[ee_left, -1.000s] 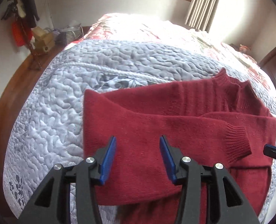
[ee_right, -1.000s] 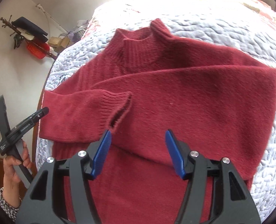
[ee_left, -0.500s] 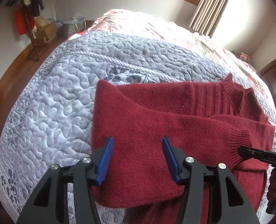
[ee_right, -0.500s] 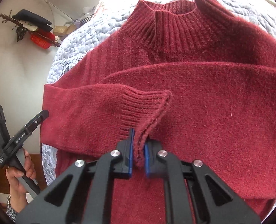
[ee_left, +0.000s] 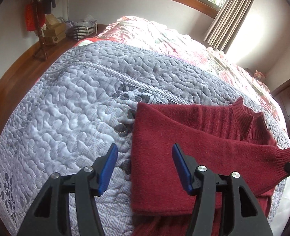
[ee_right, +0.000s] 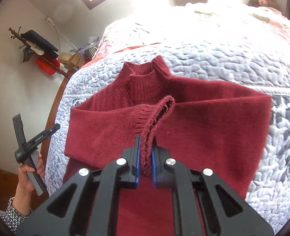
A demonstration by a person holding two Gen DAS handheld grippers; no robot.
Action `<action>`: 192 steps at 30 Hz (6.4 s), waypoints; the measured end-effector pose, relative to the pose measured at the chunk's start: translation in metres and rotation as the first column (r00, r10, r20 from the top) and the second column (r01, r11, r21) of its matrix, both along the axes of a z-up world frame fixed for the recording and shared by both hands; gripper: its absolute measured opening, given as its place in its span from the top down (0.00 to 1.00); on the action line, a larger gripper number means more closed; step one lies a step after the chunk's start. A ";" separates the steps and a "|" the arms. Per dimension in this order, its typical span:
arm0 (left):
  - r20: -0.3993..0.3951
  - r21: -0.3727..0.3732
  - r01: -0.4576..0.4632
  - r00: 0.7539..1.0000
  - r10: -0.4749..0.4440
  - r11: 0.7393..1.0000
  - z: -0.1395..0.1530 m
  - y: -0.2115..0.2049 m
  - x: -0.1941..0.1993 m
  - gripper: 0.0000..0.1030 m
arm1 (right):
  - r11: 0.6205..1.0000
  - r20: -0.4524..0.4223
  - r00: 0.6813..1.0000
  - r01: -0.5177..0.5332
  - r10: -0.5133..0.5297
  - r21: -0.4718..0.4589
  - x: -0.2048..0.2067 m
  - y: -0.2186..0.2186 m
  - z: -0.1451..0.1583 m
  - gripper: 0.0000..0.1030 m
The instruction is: Fold small clothes
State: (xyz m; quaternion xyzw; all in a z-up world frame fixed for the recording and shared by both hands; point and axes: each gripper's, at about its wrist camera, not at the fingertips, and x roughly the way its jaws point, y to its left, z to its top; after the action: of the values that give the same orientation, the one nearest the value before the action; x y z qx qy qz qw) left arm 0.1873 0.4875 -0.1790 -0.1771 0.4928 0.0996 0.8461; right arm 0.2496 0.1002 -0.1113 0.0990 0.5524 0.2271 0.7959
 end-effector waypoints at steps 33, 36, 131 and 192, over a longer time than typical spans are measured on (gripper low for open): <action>-0.103 0.093 0.143 0.986 -0.133 0.985 -0.041 -0.068 0.056 0.26 | 0.986 -0.056 0.985 0.163 -0.165 -0.042 0.024 -0.096 -0.056 0.94; -0.146 0.111 0.158 0.979 -0.141 0.981 -0.058 -0.072 0.062 0.25 | 0.982 -0.095 0.984 0.142 -0.154 -0.124 0.025 -0.094 -0.078 0.94; -0.073 -0.235 0.155 0.982 -0.176 0.960 0.011 -0.041 -0.190 0.91 | 0.986 -0.234 0.968 0.119 -0.089 0.119 -0.231 -0.150 -0.032 0.95; -0.058 -0.003 0.419 0.906 -0.419 0.908 -0.007 -0.071 -0.129 0.91 | 0.992 -0.186 0.977 -0.115 0.106 -0.041 -0.155 -0.115 -0.060 0.94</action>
State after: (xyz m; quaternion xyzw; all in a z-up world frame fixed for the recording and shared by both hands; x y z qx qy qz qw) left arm 0.0579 0.4161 -0.1864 -0.0603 0.5429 -0.0770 0.8341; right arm 0.0942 -0.0146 -0.1711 0.0682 0.6337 0.2467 0.7300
